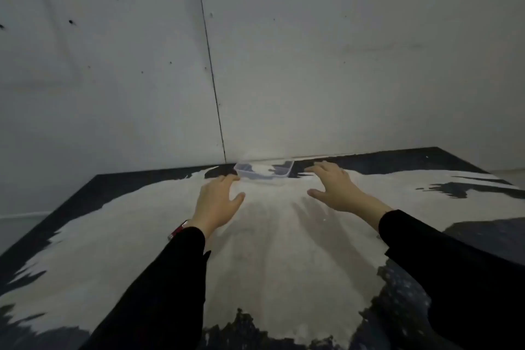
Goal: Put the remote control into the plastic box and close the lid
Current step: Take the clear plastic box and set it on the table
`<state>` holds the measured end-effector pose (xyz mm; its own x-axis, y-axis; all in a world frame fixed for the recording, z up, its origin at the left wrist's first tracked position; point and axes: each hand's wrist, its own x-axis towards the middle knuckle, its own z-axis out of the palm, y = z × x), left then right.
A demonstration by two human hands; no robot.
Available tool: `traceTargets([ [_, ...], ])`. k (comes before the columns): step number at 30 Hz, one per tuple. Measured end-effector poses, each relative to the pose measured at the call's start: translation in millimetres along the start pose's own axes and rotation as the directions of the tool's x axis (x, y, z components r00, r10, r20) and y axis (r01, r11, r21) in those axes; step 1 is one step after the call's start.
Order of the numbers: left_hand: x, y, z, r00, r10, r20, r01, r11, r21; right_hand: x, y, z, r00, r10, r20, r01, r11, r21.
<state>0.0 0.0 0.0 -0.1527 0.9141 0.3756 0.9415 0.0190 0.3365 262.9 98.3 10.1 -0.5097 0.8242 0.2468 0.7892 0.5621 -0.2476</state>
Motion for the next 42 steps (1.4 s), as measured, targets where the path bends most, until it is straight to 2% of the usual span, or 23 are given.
traceTargets([
  [3,-15.1,-3.2,22.8,0.998,-0.061,0.023,0.062,0.998,-0.020,9.1,-0.2,21.1,0.998,0.049,0.050,-0.057,0.982,0.178],
  [5,-27.0,-7.0,38.4,0.995,-0.096,0.030,0.097,0.995,-0.033,21.3,-3.9,36.3,0.990,0.132,0.050,-0.141,0.934,0.329],
  [9,-33.1,-20.5,57.4,0.995,-0.099,-0.001,0.099,0.994,-0.037,58.7,-13.4,60.0,0.917,0.384,0.111,-0.350,0.637,0.687],
  [10,-33.0,-22.2,60.5,0.995,-0.094,-0.019,0.094,0.995,-0.034,69.4,-14.9,64.6,0.899,0.420,0.126,-0.371,0.576,0.728],
  [12,-30.9,-23.8,64.7,0.995,-0.092,-0.049,0.090,0.996,-0.028,90.6,-18.2,72.4,0.876,0.464,0.136,-0.397,0.531,0.749],
  [19,-27.7,-25.7,69.4,0.994,-0.077,-0.073,0.080,0.996,0.035,123.9,-8.1,90.6,0.848,0.521,0.097,-0.438,0.586,0.682],
  [25,-29.2,-23.4,66.4,0.992,-0.091,-0.091,0.098,0.993,0.071,90.1,-3.9,72.4,0.801,0.580,0.148,-0.483,0.482,0.731],
  [29,-31.1,-19.6,55.5,0.962,-0.161,-0.222,0.183,0.980,0.083,38.0,5.0,55.7,0.814,0.555,0.171,-0.478,0.473,0.740],
  [33,-49.2,-19.0,39.6,0.902,-0.222,-0.370,0.287,0.949,0.132,-10.5,9.5,39.4,0.836,0.513,0.194,-0.480,0.512,0.713],
  [37,-57.4,-32.0,23.0,0.894,-0.369,-0.255,0.430,0.867,0.253,-41.1,3.0,33.8,0.869,0.455,0.197,-0.457,0.582,0.673],
  [40,-58.0,-40.2,15.8,0.897,-0.394,-0.198,0.439,0.844,0.307,-53.3,-3.6,33.5,0.900,0.406,0.158,-0.396,0.609,0.687],
  [42,-58.0,-48.5,15.6,0.903,-0.394,-0.171,0.428,0.860,0.277,-58.7,-6.1,33.9,0.917,0.377,0.126,-0.354,0.633,0.688],
])
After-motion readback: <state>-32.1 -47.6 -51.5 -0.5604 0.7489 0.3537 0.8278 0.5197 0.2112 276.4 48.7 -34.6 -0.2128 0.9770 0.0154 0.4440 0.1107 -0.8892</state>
